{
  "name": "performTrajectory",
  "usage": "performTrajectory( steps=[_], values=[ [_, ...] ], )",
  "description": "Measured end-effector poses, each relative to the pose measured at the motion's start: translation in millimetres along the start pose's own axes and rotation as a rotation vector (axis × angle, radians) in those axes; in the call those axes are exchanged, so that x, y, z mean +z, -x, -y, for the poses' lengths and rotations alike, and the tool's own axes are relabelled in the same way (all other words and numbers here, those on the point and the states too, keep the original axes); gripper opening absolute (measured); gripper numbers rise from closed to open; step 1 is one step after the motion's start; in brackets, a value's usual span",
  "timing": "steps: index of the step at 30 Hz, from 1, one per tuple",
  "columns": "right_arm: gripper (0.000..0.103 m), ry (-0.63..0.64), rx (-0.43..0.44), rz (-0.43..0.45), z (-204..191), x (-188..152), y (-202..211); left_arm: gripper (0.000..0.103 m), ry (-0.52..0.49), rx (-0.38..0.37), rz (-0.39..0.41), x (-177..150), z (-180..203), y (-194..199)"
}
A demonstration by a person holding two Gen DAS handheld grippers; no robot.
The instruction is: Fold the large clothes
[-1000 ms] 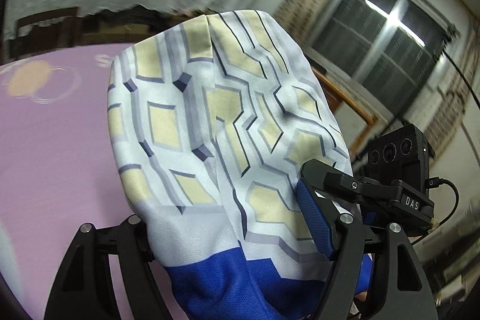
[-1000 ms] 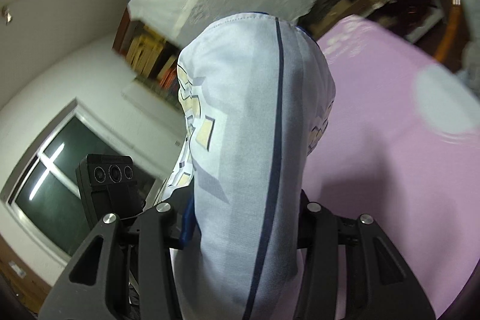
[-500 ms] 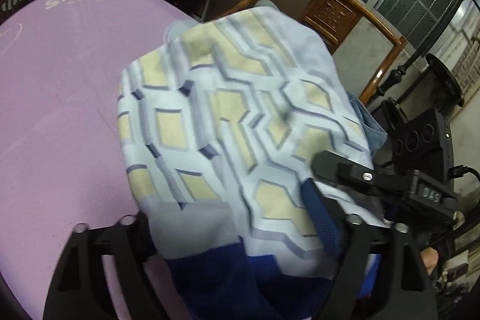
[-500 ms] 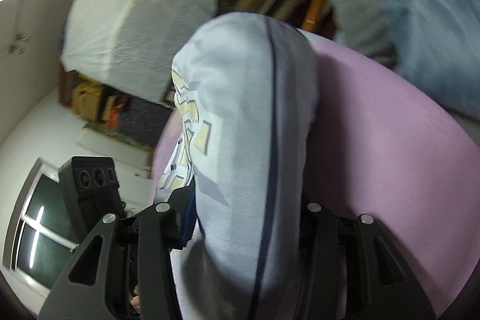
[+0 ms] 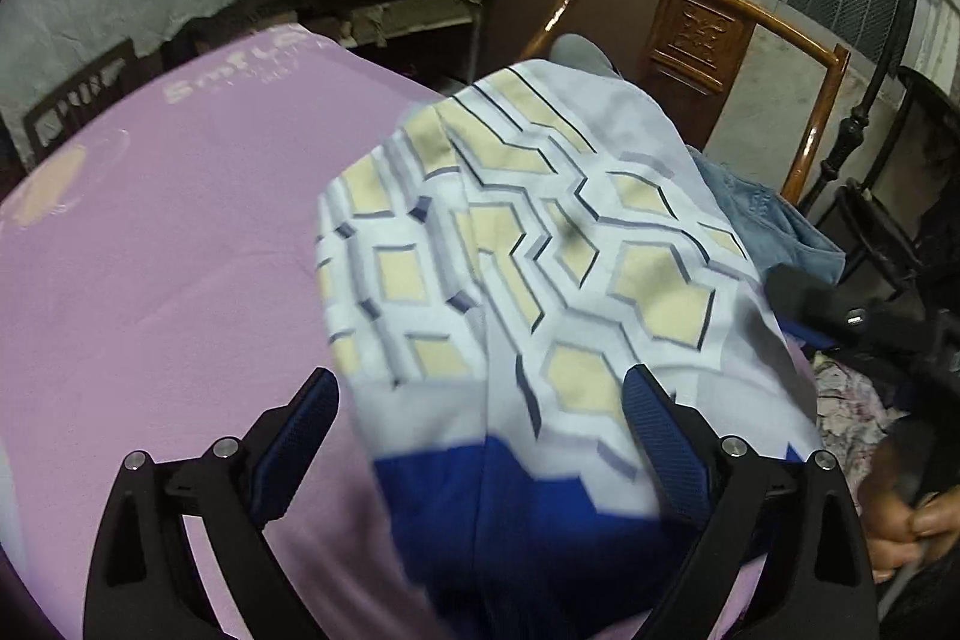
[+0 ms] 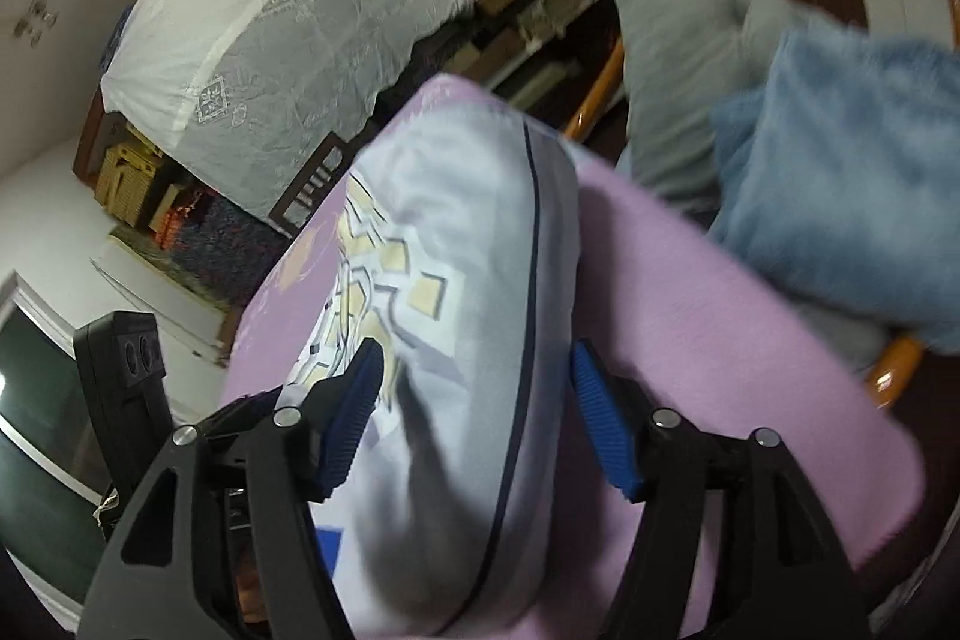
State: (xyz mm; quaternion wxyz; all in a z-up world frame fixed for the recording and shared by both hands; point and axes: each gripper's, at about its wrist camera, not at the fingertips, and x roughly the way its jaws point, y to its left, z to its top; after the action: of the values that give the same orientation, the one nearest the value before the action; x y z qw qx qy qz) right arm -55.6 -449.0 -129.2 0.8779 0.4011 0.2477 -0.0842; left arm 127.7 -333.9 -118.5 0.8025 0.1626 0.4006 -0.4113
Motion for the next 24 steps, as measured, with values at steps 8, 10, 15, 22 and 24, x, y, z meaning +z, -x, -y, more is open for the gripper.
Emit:
performTrajectory(
  steps=[8,10,15,22,24],
  values=[
    [0.079,0.155,-0.148,0.055,-48,-32,54,0.096,-0.037,0.105,0.115,-21,23,56],
    [0.083,0.21,-0.183,0.058,-66,-41,62,0.098,-0.042,0.131,0.158,-28,27,76],
    [0.09,0.286,-0.24,0.085,-93,-59,86,0.099,-0.036,0.193,0.256,-45,41,122],
    [0.094,0.292,-0.207,0.128,-108,-72,118,0.099,-0.071,0.269,0.34,-68,64,166],
    [0.094,0.302,-0.205,0.128,-112,-72,119,0.1,-0.065,0.304,0.319,-71,68,168]
  ],
)
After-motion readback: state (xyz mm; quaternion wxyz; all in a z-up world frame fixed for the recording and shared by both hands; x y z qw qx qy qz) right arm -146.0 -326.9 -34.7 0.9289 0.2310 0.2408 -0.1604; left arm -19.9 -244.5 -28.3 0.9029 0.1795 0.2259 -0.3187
